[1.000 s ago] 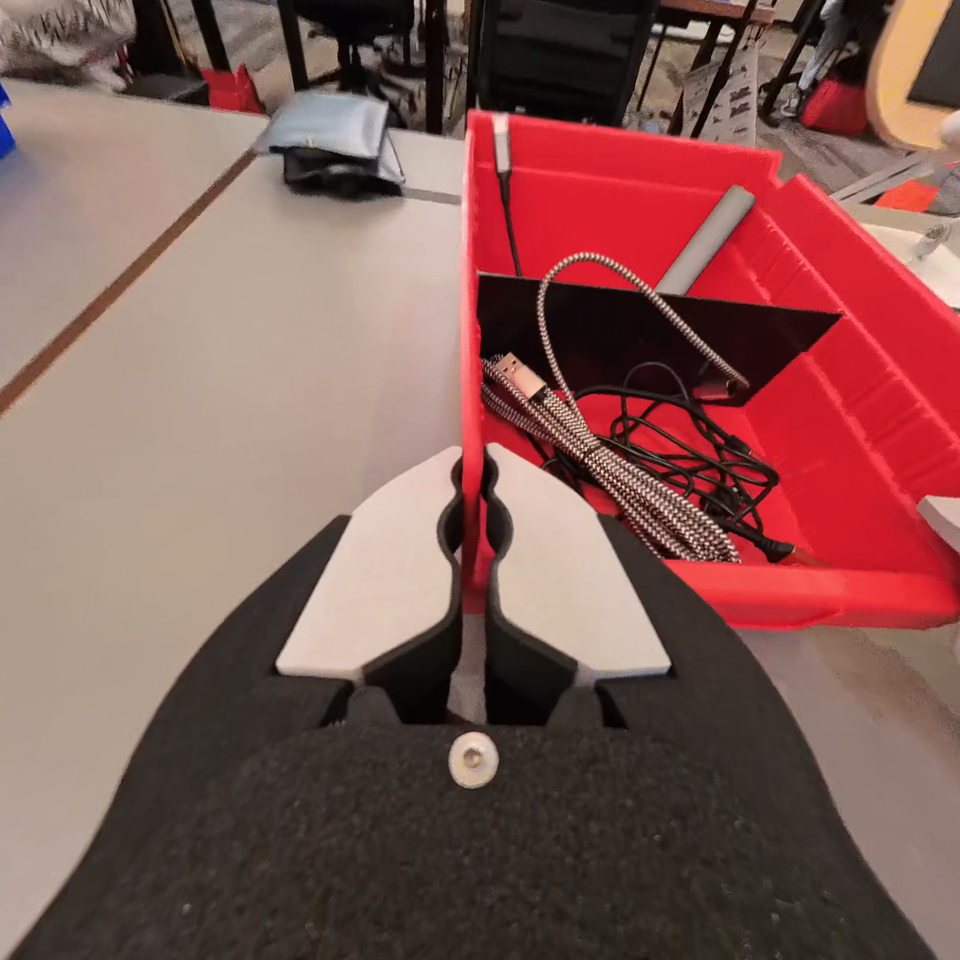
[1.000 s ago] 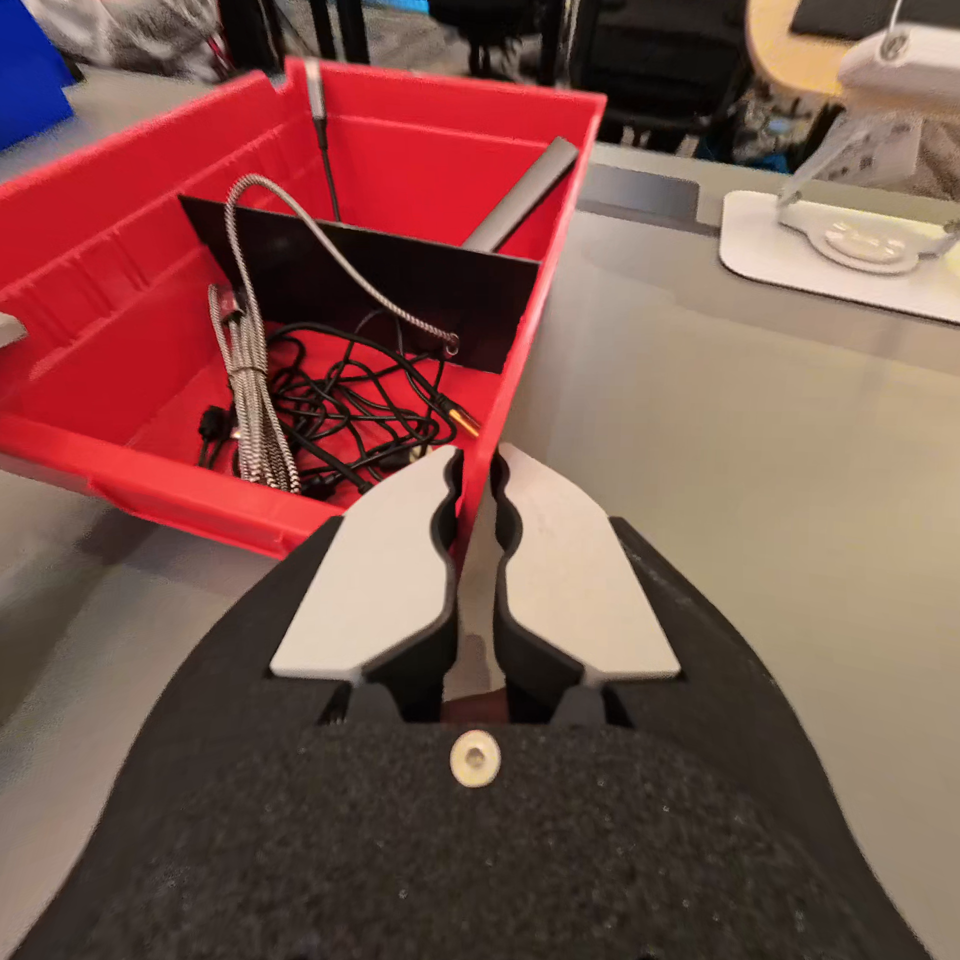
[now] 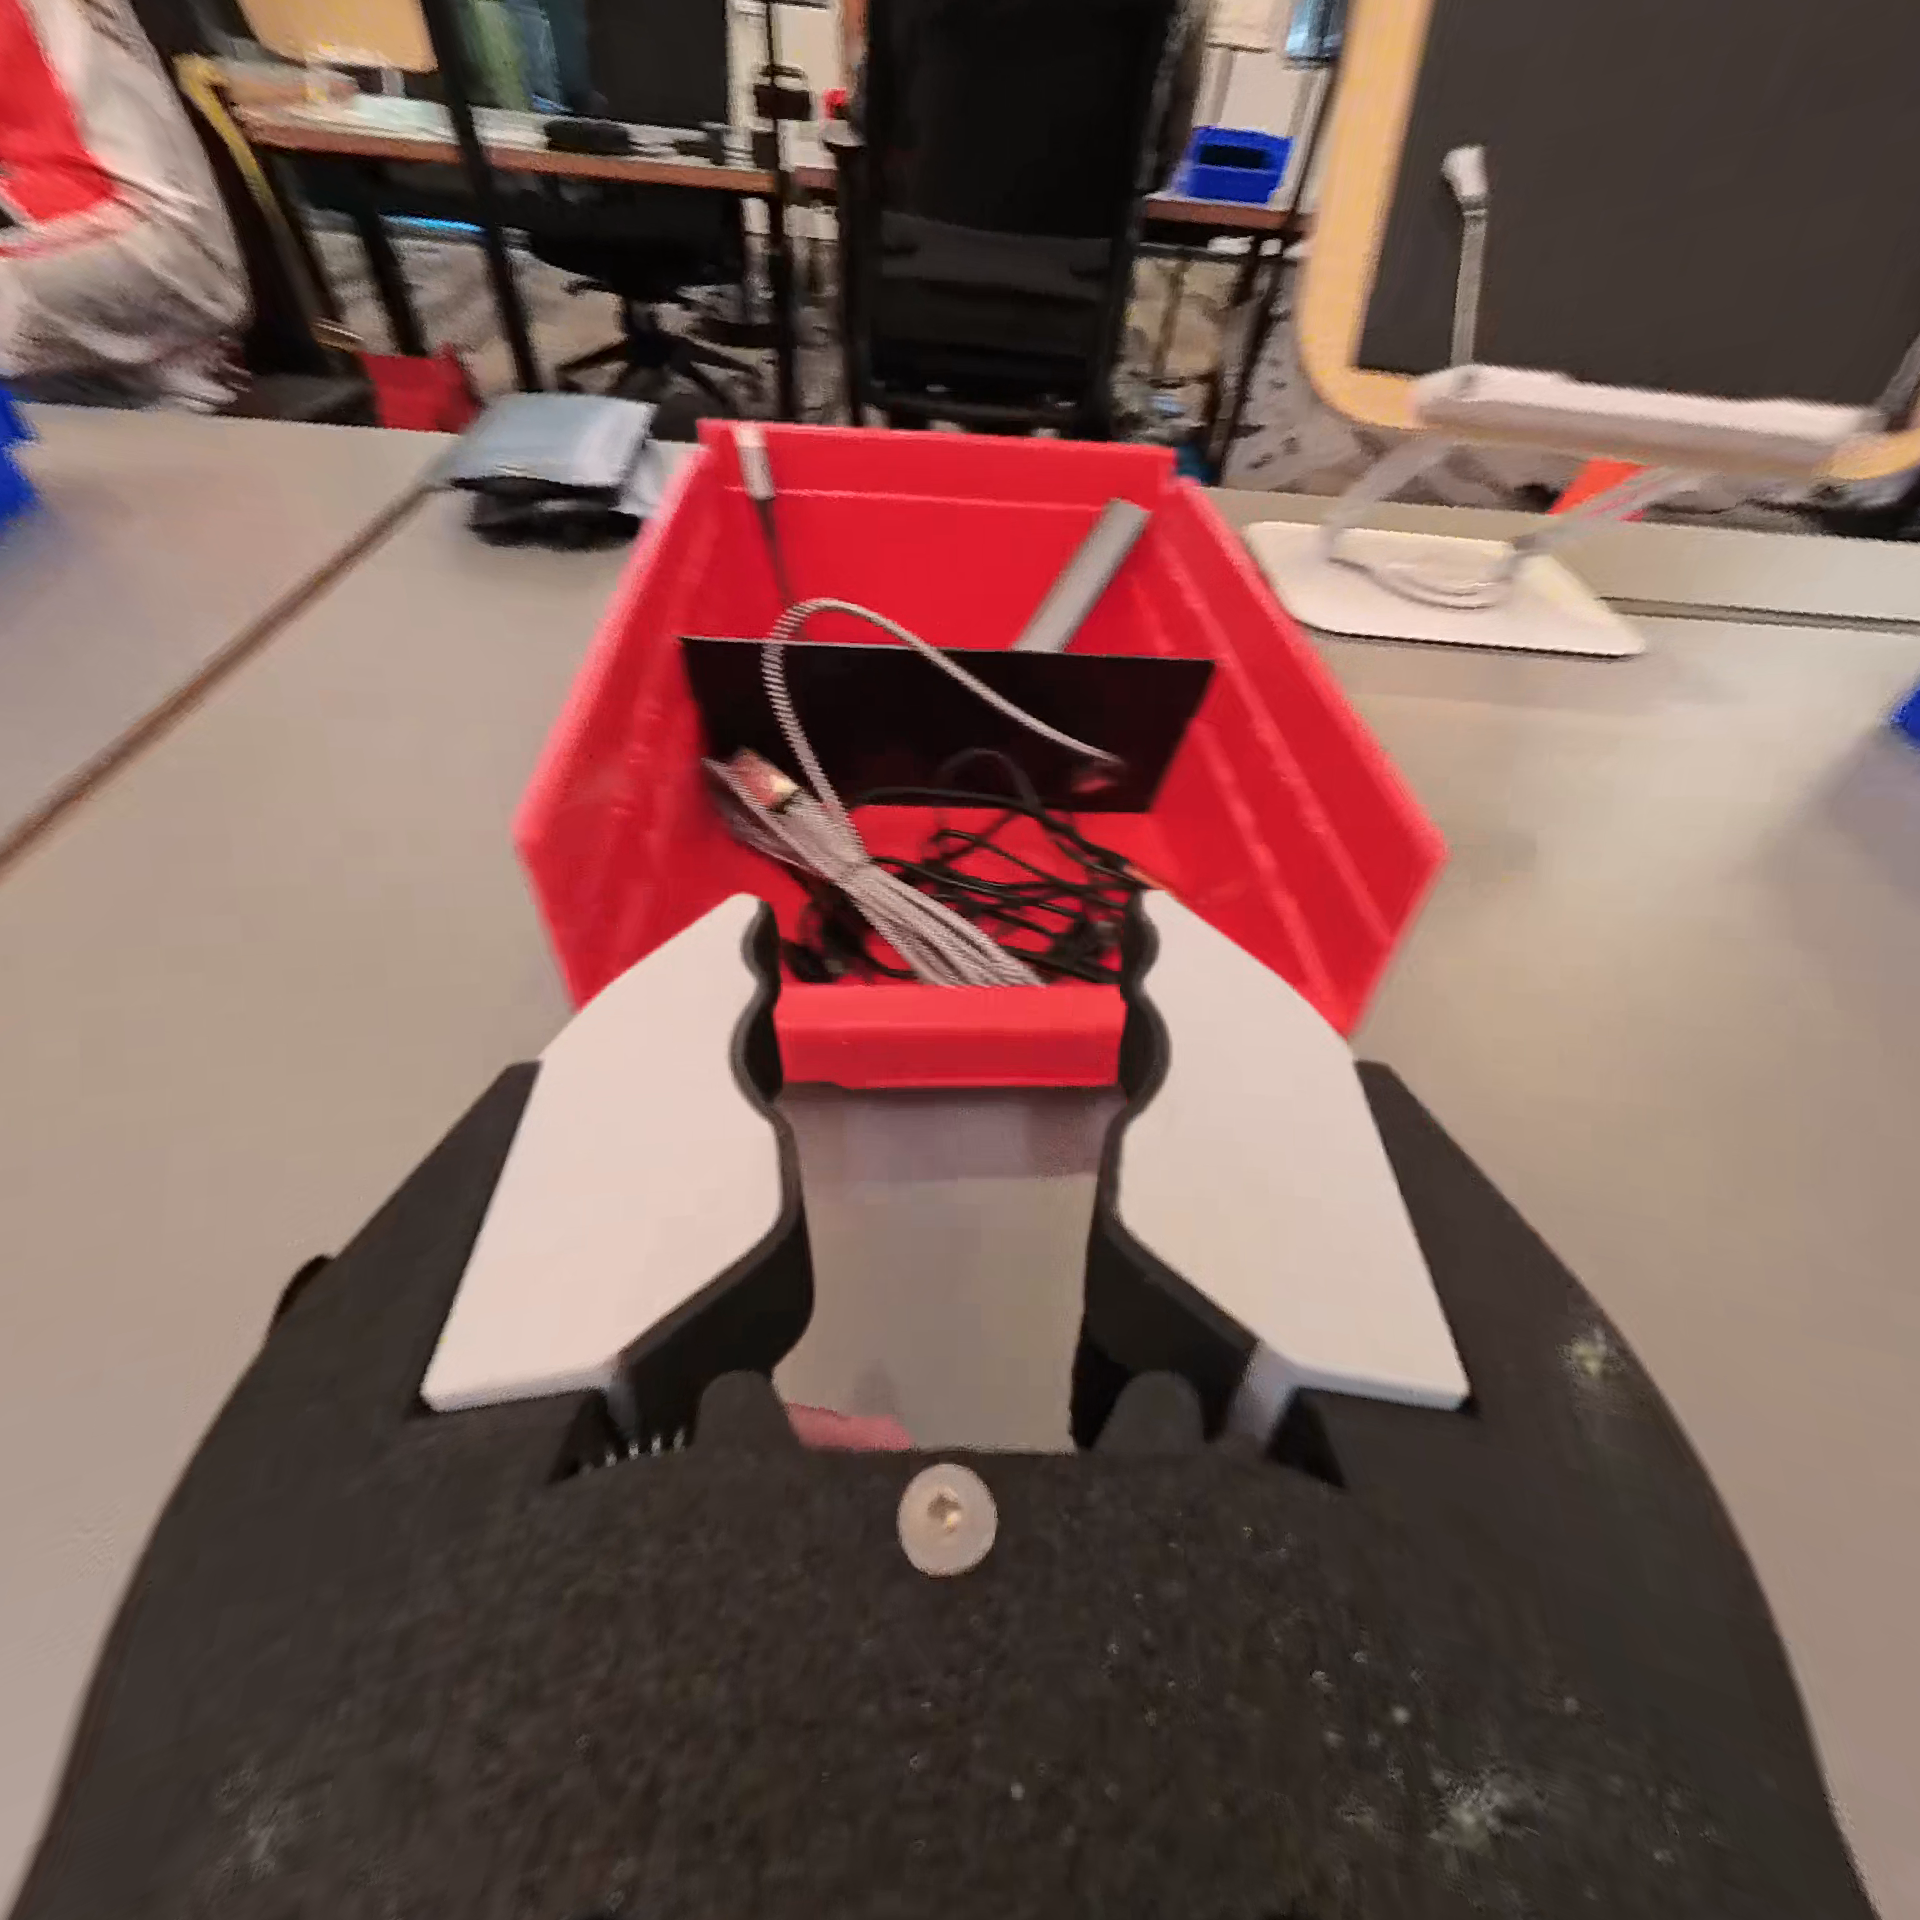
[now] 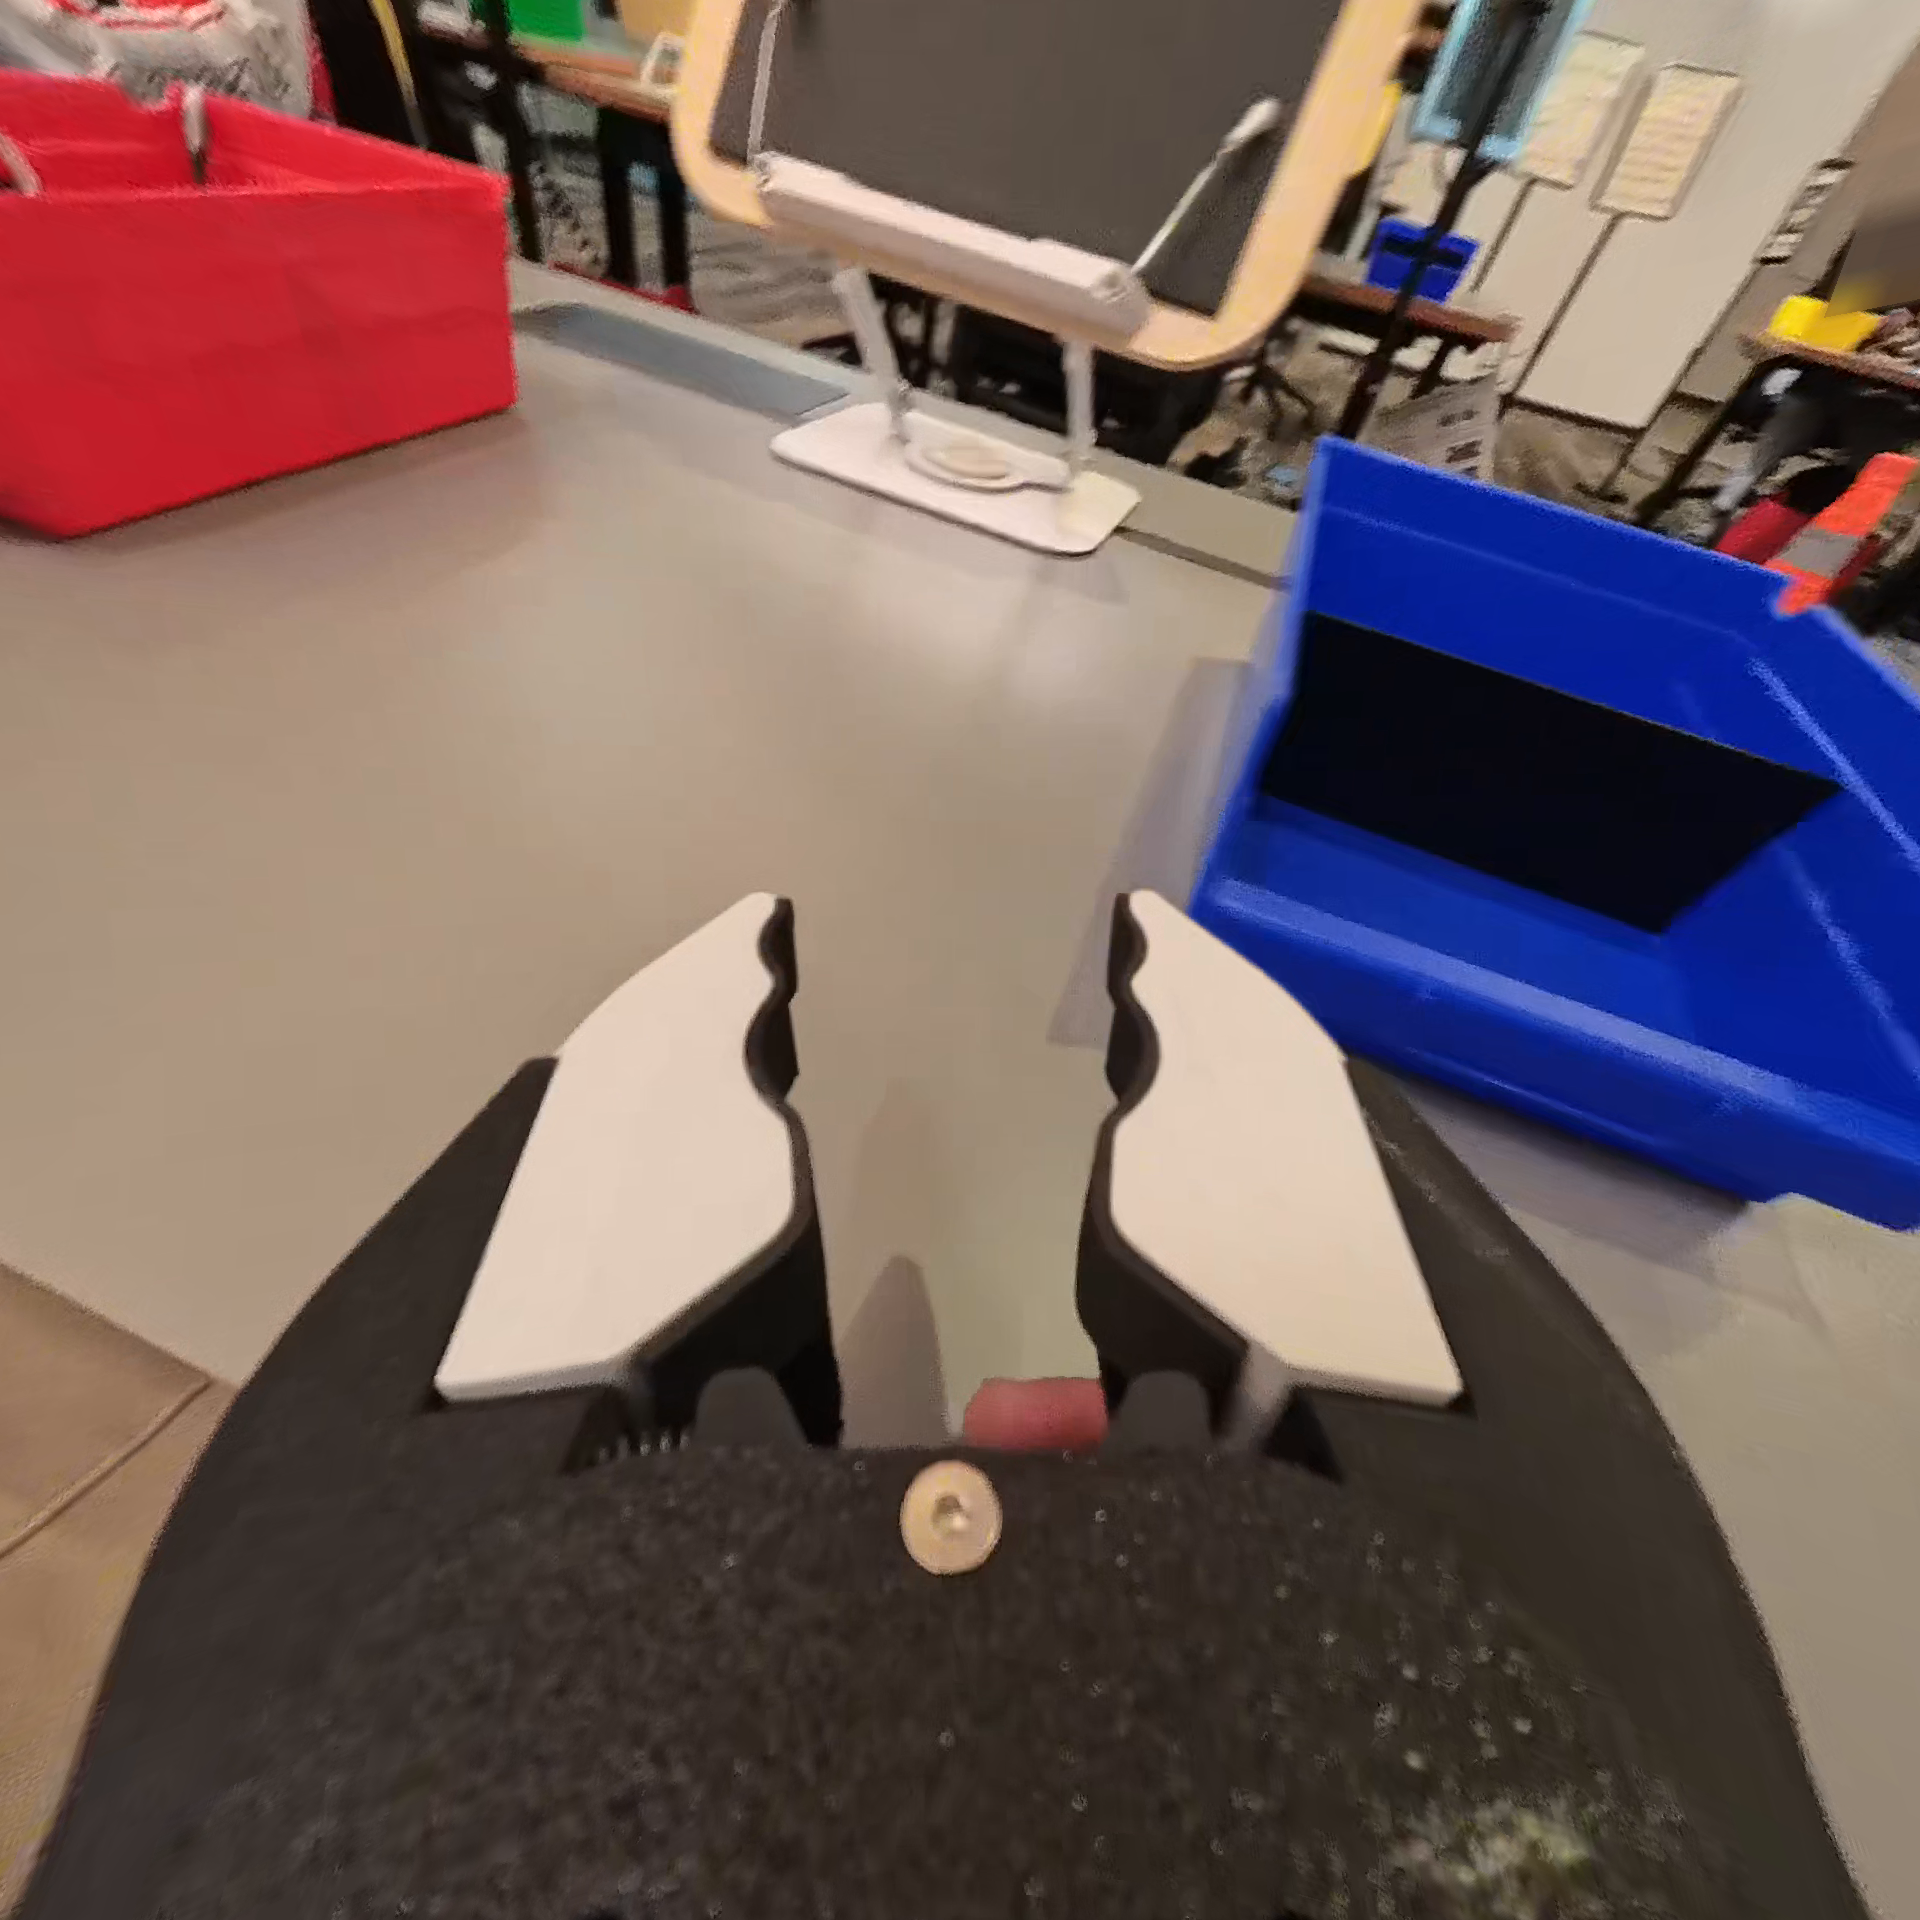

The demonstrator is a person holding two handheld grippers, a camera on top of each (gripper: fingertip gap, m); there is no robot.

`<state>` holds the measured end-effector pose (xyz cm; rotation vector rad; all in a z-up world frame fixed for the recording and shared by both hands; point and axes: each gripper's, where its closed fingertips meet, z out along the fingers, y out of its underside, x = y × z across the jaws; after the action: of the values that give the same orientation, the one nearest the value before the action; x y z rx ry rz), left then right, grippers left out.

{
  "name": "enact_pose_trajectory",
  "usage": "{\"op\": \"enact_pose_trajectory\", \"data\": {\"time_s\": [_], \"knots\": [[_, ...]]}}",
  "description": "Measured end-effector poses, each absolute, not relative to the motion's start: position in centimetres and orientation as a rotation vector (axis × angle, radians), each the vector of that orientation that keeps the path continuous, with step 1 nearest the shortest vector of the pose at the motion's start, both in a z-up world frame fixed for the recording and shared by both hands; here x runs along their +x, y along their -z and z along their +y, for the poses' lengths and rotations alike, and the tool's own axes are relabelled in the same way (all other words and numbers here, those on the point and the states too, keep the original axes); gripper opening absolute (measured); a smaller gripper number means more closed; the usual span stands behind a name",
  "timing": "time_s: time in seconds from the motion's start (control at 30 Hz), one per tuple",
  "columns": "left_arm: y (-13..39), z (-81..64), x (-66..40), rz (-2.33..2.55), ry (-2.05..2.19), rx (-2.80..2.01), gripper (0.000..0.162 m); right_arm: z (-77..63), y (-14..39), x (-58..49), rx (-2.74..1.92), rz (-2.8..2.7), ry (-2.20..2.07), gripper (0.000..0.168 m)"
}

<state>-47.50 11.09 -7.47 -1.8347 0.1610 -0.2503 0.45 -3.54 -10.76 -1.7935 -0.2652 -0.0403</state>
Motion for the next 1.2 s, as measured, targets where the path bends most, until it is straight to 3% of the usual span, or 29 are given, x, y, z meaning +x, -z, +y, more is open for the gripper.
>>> {"op": "enact_pose_trajectory", "data": {"time_s": [0.43, 0.73, 0.87, 1.2], "knots": [[8.7, 5.4, -39.3, 0.334, 0.509, -1.784, 0.044, -2.8, 9.7, 3.8, -1.767, -0.104, -0.044, 0.056], [11.0, 4.7, -35.4, 0.507, 0.628, -1.878, 0.046, -2.5, 10.6, 0.8, -1.78, -0.21, -0.124, 0.052], [11.8, 5.3, -35.1, 0.59, 0.493, -1.876, 0.049, -2.1, 11.6, 0.3, -1.828, -0.195, -0.21, 0.052], [11.4, 6.1, -35.1, 0.611, 0.467, -1.828, 0.048, -0.6, 10.4, 2.3, -1.754, -0.083, -0.336, 0.052]]}}
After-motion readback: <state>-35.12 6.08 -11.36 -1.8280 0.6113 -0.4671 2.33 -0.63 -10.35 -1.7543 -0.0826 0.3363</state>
